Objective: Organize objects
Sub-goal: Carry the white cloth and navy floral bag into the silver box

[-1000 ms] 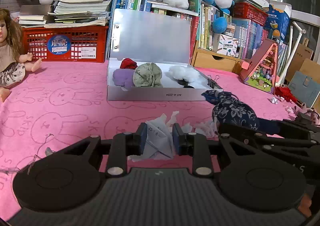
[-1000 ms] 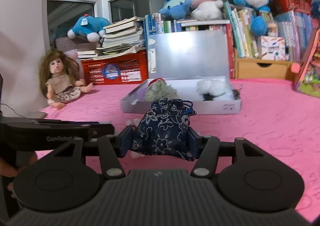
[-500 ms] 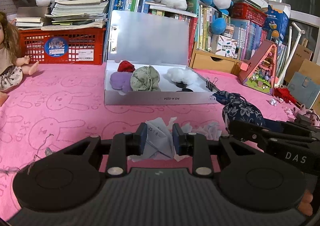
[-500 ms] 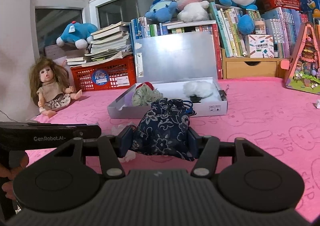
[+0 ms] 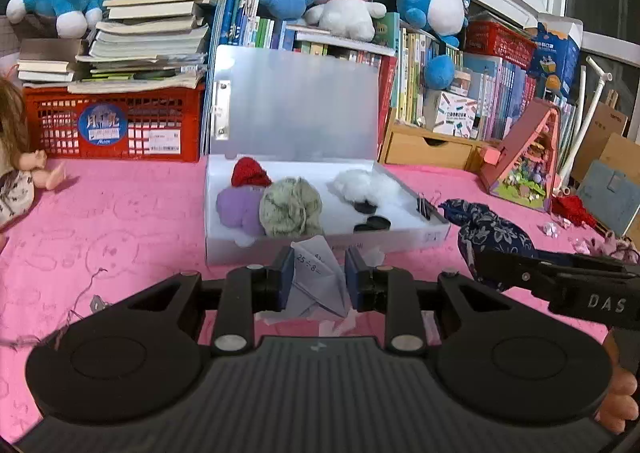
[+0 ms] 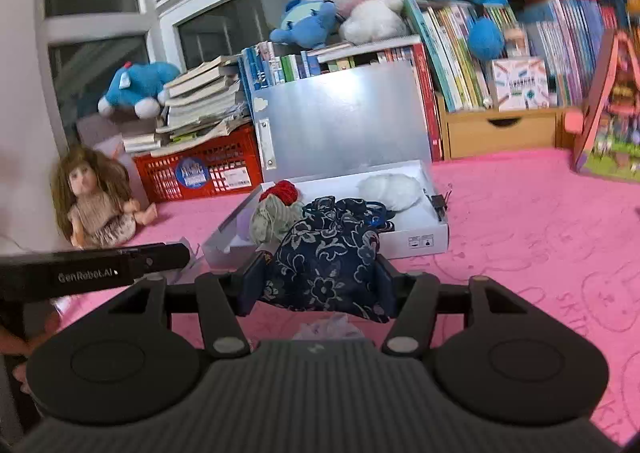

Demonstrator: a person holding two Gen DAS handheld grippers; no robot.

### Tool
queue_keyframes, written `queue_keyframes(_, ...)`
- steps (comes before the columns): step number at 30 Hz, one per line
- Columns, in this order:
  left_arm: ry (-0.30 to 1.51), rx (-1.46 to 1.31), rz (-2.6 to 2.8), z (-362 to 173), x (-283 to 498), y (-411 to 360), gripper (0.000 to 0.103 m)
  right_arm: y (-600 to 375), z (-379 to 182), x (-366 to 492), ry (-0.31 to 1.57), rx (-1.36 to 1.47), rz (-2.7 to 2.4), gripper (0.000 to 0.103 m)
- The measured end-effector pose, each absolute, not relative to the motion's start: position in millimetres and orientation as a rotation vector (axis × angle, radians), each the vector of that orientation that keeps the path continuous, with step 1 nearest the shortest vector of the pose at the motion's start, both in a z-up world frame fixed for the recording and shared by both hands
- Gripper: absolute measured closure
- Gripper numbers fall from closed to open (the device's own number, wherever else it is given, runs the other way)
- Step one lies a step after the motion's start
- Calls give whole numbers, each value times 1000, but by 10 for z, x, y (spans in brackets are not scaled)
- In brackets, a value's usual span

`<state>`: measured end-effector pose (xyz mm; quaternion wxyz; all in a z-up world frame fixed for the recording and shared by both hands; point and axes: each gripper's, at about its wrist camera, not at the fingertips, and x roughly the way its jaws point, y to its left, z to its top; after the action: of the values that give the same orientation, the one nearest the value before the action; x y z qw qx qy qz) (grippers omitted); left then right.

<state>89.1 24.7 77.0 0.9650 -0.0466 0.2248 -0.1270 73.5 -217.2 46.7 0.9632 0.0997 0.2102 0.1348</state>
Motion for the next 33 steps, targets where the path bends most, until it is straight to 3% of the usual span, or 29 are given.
queue_keyframes(16, 439, -101, -266, 912, 1291, 173, 71, -2270, 571, 1081, 416, 199, 249, 43)
queue_keyframes(33, 467, -128, -207, 964, 2420, 135, 71, -2245, 659, 2116, 479, 200, 289, 43)
